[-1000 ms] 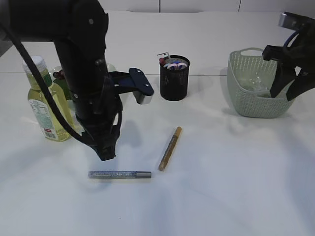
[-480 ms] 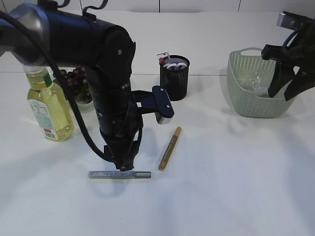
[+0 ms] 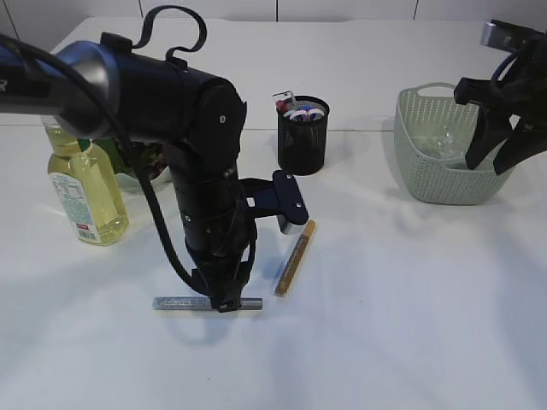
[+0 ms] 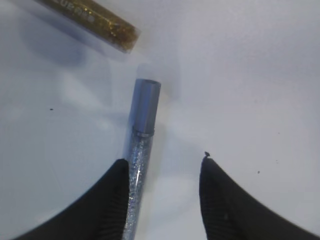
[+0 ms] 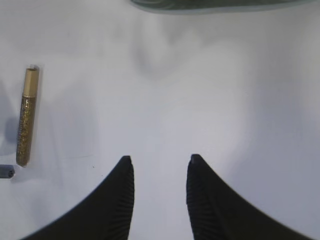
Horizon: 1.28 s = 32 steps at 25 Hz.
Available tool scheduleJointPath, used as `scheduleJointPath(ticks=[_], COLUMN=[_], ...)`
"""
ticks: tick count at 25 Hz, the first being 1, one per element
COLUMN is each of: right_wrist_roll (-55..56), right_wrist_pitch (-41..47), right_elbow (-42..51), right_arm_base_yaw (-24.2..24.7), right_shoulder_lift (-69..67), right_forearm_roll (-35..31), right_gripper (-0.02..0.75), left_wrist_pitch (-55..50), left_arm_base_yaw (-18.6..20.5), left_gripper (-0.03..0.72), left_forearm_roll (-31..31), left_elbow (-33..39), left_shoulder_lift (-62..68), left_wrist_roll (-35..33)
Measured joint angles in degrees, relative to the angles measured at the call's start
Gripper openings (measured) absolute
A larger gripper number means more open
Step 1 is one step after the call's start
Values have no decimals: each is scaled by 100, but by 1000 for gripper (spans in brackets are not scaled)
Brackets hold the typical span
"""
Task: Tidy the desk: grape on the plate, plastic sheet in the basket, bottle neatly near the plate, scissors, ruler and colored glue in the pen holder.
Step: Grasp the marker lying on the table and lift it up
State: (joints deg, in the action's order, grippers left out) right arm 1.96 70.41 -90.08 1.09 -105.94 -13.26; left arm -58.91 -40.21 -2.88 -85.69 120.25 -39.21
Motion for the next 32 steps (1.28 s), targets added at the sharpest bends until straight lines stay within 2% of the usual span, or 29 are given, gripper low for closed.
scheduleJointPath(ticks=[15,23,32], right_wrist_roll=[-41,-53,-53], right_wrist_pitch=[0,0,0], right_elbow=[0,0,0], right_arm_base_yaw=[0,0,0], right_shoulder_lift=[0,0,0], right_forearm_roll=[-3,-3,-13], right_gripper=[296,295,295], left_wrist_pitch=[155,205,209], left_arm_base_yaw=[0,217,226], left_gripper=[340,333,332], left_forearm_roll=[166,175,175], left_elbow=[0,0,0], left_shoulder_lift=[350,374,374], left_wrist_roll=[-23,-23,-23])
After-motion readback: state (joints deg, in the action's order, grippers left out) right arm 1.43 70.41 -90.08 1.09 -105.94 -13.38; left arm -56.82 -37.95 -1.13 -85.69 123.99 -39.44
